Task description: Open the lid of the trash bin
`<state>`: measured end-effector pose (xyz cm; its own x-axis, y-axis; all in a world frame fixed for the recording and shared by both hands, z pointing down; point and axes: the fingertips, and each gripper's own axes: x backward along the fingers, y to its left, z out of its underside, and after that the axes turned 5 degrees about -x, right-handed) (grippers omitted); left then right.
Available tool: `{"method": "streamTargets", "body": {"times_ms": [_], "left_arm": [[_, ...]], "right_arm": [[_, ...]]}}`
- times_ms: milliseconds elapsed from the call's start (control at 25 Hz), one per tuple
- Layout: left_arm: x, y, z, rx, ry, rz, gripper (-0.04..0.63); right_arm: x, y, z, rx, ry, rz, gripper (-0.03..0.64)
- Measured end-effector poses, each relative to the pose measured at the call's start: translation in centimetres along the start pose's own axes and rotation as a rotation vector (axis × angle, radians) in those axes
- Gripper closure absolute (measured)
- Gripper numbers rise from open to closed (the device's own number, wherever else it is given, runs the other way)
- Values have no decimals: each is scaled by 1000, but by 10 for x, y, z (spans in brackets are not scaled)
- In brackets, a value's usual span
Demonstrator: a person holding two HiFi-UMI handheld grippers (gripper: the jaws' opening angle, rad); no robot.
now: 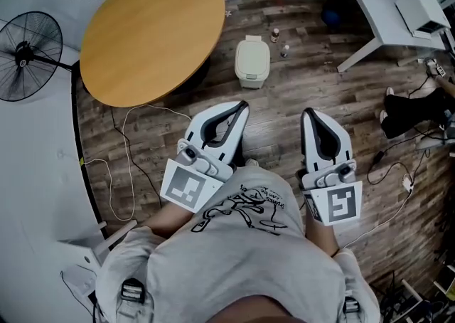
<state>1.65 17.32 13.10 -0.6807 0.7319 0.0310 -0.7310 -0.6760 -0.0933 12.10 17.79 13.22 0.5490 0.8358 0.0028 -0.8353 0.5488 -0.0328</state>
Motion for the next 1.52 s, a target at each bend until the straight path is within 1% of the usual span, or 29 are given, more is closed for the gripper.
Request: {"method": "streamTargets", "body": {"times_ms": [400,640,760,920,1200,1520], "left_arm": [[-48,93,11,1,-4,11,577],[-76,148,22,20,9,25,577],[-90,172,23,15,5,32,577],[-106,200,27,9,-1,38,577],[-133,233,35,5,0,53,577],[-162,242,36,8,-3,59,577]], "right_arm": [[-105,-22,-1,24,22,-1,612],[-169,-37,-2,25,39,24,612],[-197,-45,-10,4,26,49,612],[-225,-56,-6,12,31,58,612],[-261,-75,1,28,34,65,612],[-276,-103,0,24,28,79,612]]}}
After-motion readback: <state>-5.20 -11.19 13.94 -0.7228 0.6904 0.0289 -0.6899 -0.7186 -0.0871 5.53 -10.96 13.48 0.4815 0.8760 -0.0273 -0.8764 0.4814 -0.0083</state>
